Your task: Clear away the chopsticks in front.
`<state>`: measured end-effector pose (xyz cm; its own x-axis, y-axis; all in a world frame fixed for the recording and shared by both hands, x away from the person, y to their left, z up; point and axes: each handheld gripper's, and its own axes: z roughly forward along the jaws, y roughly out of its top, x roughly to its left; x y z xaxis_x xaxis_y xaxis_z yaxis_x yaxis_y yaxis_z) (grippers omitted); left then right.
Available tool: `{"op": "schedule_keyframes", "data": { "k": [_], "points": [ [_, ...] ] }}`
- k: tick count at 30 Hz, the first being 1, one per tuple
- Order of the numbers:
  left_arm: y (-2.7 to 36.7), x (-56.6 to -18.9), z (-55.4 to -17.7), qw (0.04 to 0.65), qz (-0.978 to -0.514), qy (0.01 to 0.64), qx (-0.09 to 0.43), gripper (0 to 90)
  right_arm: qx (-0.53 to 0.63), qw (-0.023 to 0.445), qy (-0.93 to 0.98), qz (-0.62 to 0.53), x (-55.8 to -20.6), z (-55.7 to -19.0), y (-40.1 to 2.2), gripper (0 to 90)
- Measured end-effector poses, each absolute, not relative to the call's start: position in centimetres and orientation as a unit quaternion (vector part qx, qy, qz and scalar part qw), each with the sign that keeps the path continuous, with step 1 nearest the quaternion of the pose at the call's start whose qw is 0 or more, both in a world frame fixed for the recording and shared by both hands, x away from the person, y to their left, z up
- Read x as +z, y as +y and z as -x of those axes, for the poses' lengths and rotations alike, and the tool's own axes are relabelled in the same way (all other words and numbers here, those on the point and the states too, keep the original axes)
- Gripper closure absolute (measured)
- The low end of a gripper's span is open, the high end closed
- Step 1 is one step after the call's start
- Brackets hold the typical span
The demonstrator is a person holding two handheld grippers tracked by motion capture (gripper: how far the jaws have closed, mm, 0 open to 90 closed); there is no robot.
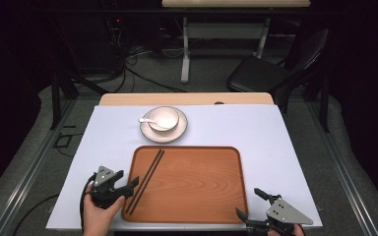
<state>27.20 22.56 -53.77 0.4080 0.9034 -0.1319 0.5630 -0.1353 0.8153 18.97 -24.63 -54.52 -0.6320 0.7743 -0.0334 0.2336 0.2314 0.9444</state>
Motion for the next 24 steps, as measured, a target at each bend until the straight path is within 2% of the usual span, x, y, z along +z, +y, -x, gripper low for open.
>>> {"op": "schedule_keyframes", "data": {
  "k": [9, 24],
  "points": [
    [24.3, -54.2, -27.3, 0.419, -0.705, 0.519, 0.241, 34.0, 0.519, 0.261, 0.74, -0.339, -54.5, -19.0, -24.8, 14.4],
    [24.6, -55.1, -27.8, 0.442, -0.683, 0.532, 0.234, 30.9, 0.518, 0.26, 0.741, -0.338, -54.5, -19.1, -24.8, 14.4]
  ]
}}
